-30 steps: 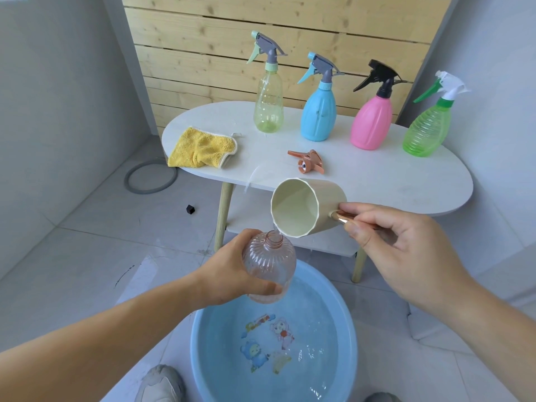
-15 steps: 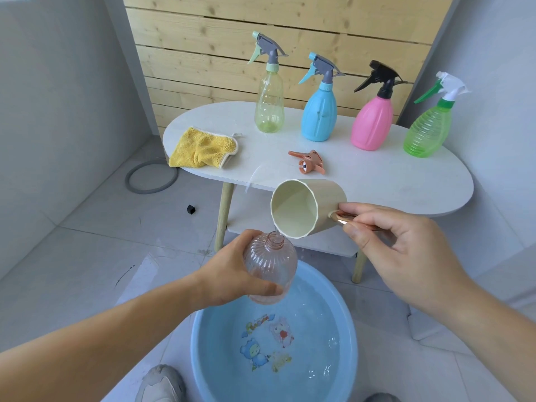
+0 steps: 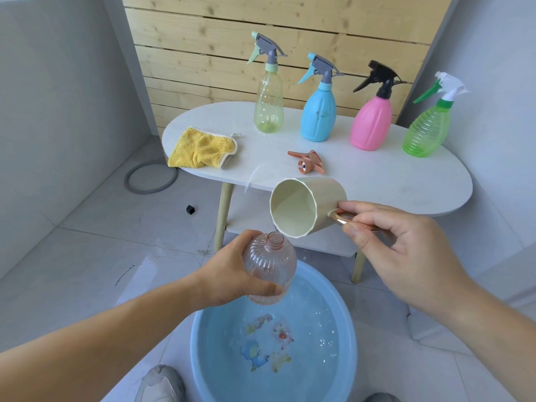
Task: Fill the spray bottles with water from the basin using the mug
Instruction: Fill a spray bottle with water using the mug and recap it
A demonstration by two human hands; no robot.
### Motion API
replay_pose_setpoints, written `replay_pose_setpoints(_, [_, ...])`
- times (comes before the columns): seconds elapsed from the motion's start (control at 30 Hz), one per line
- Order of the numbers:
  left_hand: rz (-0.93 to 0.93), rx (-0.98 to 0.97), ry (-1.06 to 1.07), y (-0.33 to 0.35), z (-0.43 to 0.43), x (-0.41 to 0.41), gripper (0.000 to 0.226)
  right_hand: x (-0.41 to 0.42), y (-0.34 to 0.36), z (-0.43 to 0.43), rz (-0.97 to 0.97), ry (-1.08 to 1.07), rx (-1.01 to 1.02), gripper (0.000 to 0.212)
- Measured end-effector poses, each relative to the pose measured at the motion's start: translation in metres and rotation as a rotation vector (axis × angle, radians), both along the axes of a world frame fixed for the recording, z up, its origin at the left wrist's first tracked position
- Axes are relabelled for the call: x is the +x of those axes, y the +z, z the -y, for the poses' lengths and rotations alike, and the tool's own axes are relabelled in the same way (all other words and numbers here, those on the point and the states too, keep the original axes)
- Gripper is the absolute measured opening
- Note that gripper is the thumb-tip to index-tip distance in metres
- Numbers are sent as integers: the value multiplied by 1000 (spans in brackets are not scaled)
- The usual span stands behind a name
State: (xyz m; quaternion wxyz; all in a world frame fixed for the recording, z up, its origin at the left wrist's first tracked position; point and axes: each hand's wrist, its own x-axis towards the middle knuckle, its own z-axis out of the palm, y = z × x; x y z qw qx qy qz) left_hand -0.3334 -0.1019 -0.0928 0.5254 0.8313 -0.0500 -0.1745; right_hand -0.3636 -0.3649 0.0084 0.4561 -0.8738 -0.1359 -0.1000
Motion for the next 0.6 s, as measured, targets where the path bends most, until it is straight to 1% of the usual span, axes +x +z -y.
replay_pose_setpoints(0.23, [-1,-4,1,0,-1,-1,91,0,0,-1,23,9,-16,13])
replay_pose_setpoints(0.6, [3,12,-4,0,-1,0,96,1,1,-2,36,16,-34,14])
